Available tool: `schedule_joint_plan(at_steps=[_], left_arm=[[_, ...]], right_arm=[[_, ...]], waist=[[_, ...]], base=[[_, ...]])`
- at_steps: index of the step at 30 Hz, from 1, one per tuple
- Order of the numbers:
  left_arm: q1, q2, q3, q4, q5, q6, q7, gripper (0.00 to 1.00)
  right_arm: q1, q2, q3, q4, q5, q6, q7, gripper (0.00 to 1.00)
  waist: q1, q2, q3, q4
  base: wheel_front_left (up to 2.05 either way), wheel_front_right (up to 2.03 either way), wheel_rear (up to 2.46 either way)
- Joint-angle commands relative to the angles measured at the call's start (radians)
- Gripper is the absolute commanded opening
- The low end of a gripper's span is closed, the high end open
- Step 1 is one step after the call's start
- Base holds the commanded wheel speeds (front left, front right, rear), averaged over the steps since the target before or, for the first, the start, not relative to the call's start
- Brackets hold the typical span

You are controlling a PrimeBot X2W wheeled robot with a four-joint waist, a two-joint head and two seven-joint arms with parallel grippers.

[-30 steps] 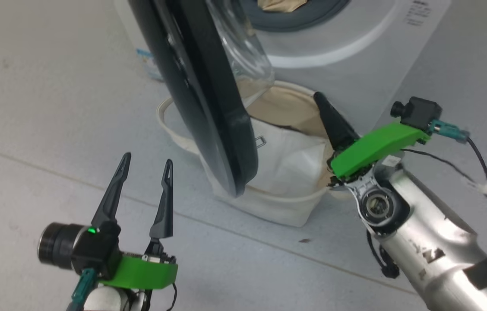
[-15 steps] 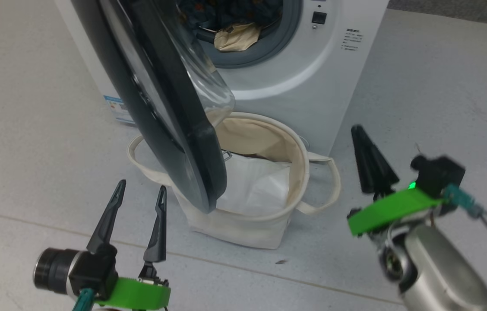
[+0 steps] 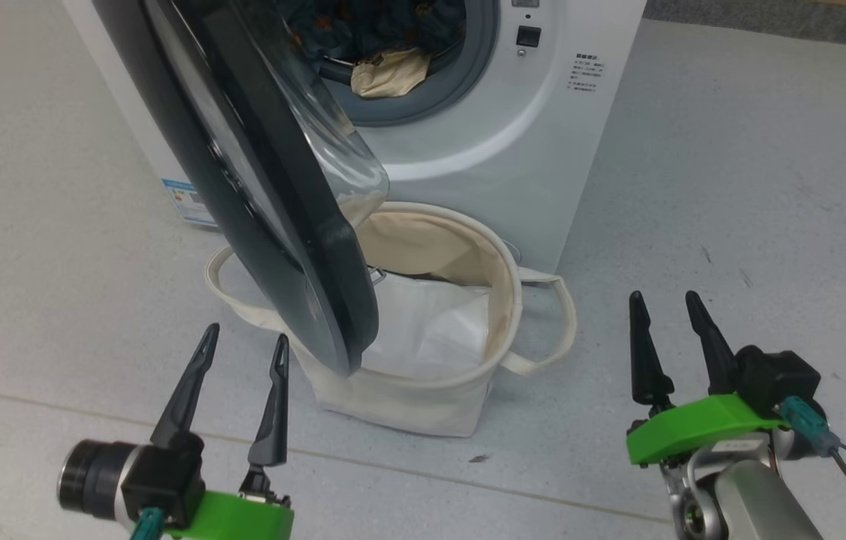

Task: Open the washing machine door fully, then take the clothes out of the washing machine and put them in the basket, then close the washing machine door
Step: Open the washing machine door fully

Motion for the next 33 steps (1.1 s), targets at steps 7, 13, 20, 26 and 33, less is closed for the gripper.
schedule_joint_plan(at_steps=[7, 13, 20, 26, 33], left_arm=[[-0.013, 0.014, 0.029, -0.021, 0.004, -0.004, -0.005, 1.00], [-0.011, 0.013, 0.030, -0.021, 0.003, -0.003, -0.005, 1.00], [-0.014, 0.012, 0.035, -0.029, 0.001, -0.002, -0.005, 1.00], [-0.044, 0.010, 0.055, -0.092, -0.008, 0.004, -0.005, 1.00], [-0.125, 0.004, 0.103, -0.290, -0.013, 0.015, -0.005, 0.17]], right_arm=[[-0.017, 0.016, 0.009, -0.022, -0.005, 0.000, -0.012, 1.00], [-0.018, 0.016, 0.004, -0.016, 0.000, 0.000, -0.012, 1.00], [-0.022, 0.016, -0.001, -0.011, 0.004, 0.000, -0.012, 1.00], [-0.029, 0.016, -0.004, -0.013, 0.008, 0.000, -0.012, 1.00], [-0.038, 0.016, -0.004, -0.017, 0.013, 0.000, -0.012, 1.00]], waist=[[0.0001, -0.0001, -0.006, 0.002], [0.0001, -0.0001, -0.009, 0.004], [0.0001, -0.0001, -0.001, 0.005], [0.0001, -0.0001, 0.018, 0.005], [0.0001, -0.0001, 0.042, 0.006]], base=[[0.00, 0.00, 0.00], [0.00, 0.00, 0.00], [0.00, 0.00, 0.00], [0.00, 0.00, 0.00], [0.00, 0.00, 0.00]])
